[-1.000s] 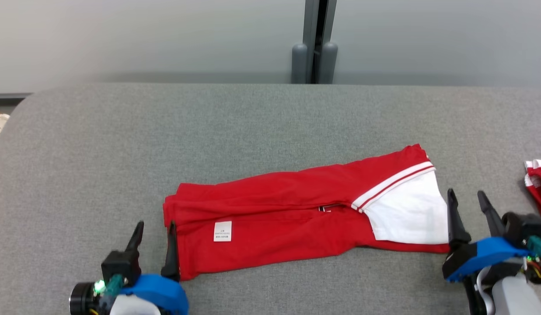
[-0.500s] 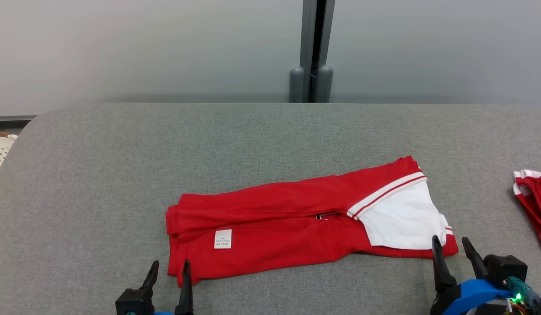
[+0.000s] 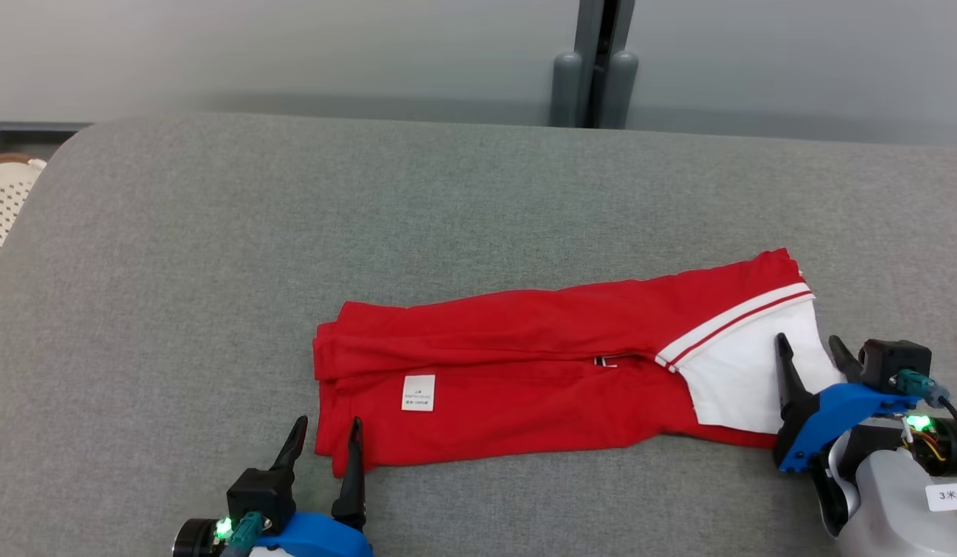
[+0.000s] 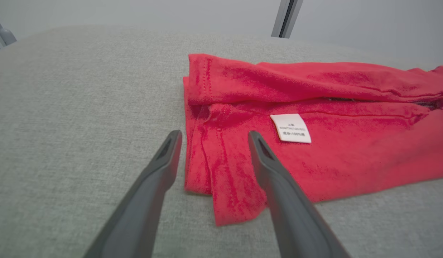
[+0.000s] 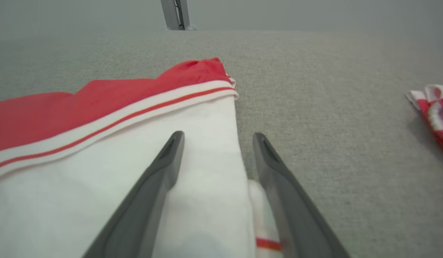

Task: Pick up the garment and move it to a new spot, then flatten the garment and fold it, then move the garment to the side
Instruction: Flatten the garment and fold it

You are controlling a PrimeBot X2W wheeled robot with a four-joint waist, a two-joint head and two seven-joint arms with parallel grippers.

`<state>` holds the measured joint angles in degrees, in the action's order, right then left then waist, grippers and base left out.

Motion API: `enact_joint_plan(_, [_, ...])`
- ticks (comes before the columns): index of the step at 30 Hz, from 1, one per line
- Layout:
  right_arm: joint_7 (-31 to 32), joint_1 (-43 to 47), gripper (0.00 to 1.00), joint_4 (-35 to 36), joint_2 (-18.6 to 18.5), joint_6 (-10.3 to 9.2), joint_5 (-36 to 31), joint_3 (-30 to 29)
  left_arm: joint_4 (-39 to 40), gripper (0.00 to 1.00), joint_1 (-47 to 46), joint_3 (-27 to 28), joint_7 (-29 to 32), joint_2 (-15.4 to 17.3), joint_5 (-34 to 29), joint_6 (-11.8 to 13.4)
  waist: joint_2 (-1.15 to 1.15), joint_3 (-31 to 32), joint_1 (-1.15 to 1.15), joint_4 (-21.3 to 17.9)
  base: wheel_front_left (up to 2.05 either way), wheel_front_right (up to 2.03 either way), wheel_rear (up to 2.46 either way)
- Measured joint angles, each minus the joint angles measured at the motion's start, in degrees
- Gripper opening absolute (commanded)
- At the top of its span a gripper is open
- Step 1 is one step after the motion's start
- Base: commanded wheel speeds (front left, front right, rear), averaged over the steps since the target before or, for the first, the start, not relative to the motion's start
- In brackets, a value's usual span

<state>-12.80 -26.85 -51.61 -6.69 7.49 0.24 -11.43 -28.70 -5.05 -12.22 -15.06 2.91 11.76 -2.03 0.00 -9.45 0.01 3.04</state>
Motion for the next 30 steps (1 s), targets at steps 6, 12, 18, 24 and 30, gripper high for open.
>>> enact_joint_plan(6, [1.4,-3.6,1.00,-7.7,-0.4,0.01,-0.9,-2.4,-0.3,1.00,-0.6,0.4,0.0,0.0,-0.2,0.3,0.00,-2.2,0.00,2.0,0.00,0.00,0.00])
enact_joint_plan(12, [0.3,-5.2,0.00,-12.2,-0.2,0.09,-0.3,-4.1,-0.4,1.00,-0.8,1.6,0.0,0.0,-0.7,0.2,0.00,-2.4,-0.01,1.7,0.00,0.00,0.00])
enact_joint_plan(18, [-2.3,-3.4,0.00,-12.6,-0.5,0.36,1.4,-7.1,-0.5,1.00,-0.7,1.4,0.0,0.0,-0.5,-0.1,0.00,-0.9,-0.01,-0.7,0.00,0.00,0.00])
enact_joint_plan(24, [-2.2,2.8,0.00,-3.2,-2.7,0.05,1.9,-10.5,-0.5,1.00,0.1,1.1,0.0,-0.1,-0.2,0.0,0.00,1.3,-0.01,-3.4,0.00,0.00,0.00])
enact_joint_plan(30, [-2.2,5.4,0.00,10.6,-0.6,0.00,3.2,-5.7,-0.7,1.00,0.3,0.8,0.0,0.0,-0.2,-0.1,0.00,2.3,-0.01,-4.9,0.00,0.00,0.00])
